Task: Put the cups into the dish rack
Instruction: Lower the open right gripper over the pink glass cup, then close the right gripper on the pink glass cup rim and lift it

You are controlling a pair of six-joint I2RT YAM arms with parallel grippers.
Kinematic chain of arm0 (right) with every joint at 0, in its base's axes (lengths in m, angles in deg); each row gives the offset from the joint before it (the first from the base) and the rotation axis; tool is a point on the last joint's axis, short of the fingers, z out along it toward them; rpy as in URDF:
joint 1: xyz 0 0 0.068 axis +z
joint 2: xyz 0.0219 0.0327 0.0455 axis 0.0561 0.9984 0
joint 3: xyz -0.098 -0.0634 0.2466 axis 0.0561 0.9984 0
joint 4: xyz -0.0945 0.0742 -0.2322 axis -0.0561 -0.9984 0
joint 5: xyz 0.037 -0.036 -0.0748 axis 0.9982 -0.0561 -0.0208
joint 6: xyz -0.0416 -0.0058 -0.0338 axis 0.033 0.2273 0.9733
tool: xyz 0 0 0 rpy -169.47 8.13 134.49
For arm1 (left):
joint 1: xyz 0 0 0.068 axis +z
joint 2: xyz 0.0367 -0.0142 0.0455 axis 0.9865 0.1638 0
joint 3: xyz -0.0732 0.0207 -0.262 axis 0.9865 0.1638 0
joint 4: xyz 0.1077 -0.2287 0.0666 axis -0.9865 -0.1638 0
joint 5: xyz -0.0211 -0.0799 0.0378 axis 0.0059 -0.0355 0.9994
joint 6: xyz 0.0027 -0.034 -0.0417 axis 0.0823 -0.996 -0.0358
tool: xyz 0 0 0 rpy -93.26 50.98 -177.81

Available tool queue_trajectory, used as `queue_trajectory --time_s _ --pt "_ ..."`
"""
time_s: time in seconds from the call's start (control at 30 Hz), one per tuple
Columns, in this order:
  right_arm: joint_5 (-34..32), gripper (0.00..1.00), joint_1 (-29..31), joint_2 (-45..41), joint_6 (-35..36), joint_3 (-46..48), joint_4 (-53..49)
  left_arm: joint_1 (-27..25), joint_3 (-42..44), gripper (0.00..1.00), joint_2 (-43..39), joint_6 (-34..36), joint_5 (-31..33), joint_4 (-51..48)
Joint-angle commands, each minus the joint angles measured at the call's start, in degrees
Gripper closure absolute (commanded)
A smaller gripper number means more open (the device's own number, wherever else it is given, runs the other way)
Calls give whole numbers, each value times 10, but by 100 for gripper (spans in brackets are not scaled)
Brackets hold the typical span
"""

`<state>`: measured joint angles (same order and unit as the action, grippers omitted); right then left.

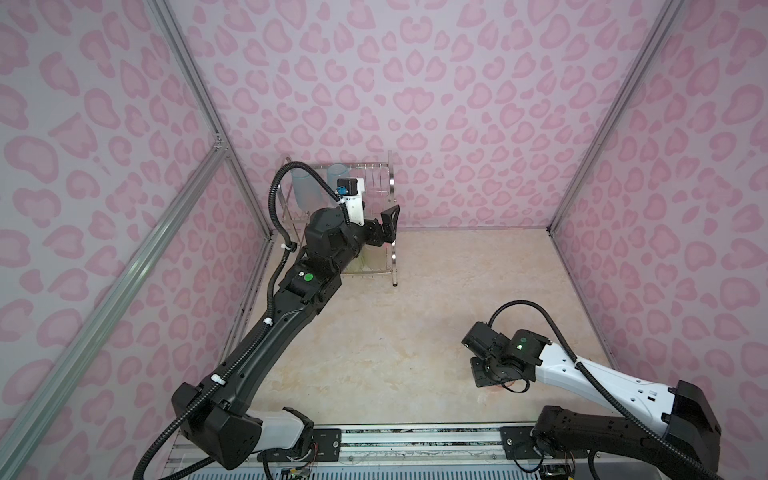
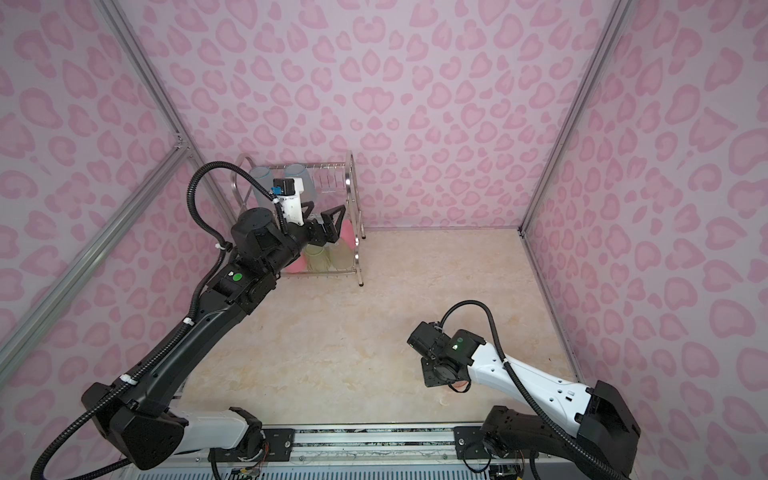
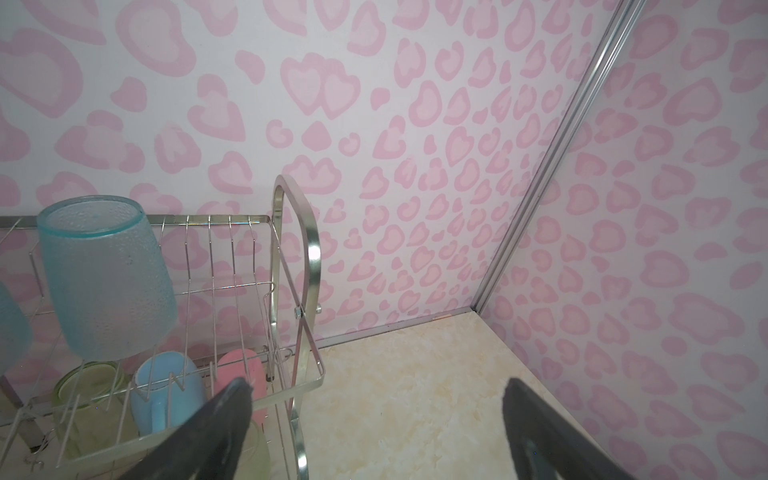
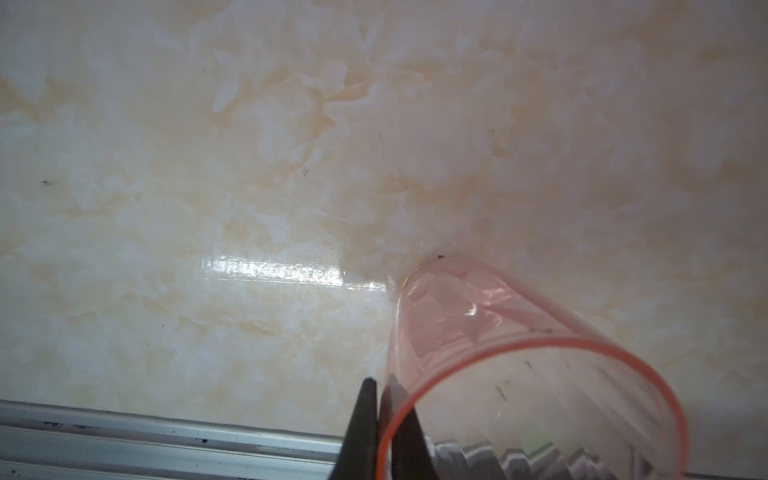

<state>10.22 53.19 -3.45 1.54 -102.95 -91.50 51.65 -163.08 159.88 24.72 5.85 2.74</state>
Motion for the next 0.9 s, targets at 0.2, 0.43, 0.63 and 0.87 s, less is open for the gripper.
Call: queue_trajectory --time_s 0.2,0.43,0.63,0.87 --pt "-61 100 1 1 133 -120 10 0 14 4 -34 -104 45 -63" --pt "-13 100 -8 -18 218 -131 242 1 61 3 -63 -208 30 -101" --pt "68 100 -8 -38 291 -105 455 25 103 3 -72 -399 -74 -93" --pt "153 100 -34 -58 297 -26 691 48 166 4 -60 -580 -210 8"
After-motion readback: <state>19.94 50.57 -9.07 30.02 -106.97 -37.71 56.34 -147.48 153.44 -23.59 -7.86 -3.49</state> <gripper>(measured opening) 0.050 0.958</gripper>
